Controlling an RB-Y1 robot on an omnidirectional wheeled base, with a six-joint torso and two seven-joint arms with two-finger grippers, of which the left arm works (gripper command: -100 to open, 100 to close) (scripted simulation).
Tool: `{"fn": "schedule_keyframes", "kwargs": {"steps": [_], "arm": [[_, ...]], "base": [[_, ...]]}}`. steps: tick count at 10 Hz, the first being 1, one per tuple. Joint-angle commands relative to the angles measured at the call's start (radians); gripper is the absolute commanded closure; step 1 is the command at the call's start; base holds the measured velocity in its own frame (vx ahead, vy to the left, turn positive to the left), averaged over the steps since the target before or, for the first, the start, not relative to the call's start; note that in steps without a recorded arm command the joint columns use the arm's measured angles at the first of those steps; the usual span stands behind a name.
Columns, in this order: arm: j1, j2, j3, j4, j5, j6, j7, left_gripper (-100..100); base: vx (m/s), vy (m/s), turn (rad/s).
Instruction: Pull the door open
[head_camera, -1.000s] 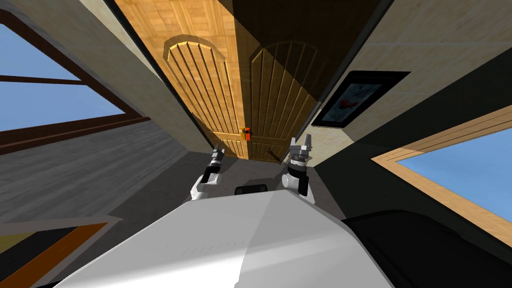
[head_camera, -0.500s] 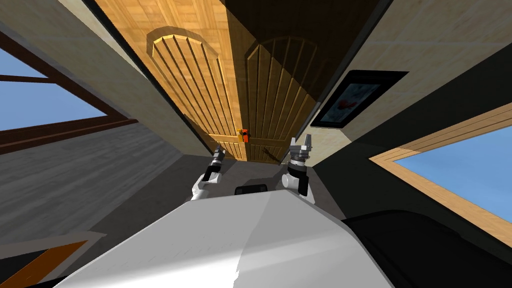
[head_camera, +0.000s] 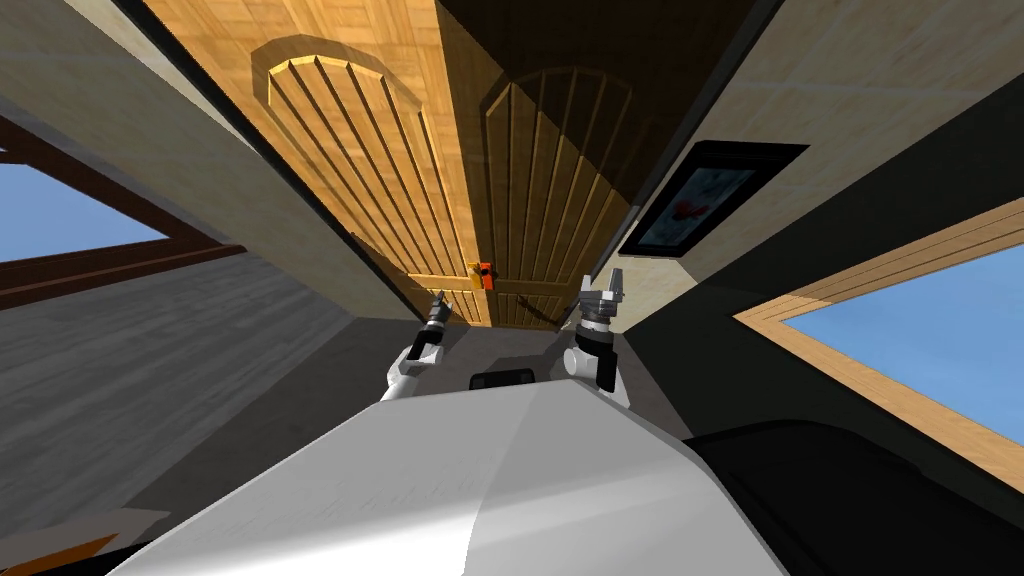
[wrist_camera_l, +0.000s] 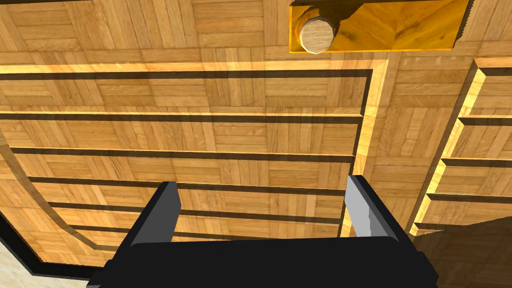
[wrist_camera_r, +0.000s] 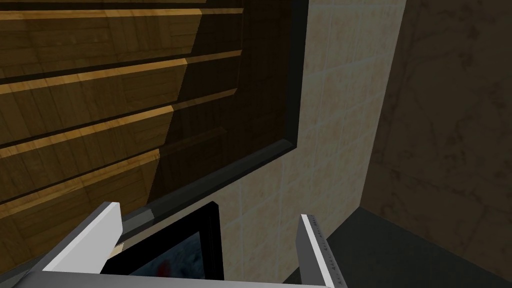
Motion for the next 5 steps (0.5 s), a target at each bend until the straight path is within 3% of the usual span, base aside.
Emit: {"fn": "schedule_keyframes", "kwargs": {"steps": [1,5], "arm": [[-0.02,0.008,-0.005,0.04,0.001,0.004,0.008,-100],[-0.059,0.022,-0.014,0.118,0.003,0.007,0.022,-100]], "base": [[0.169,0.01,-0.094],[0.131,0.007,-0.077]]}}
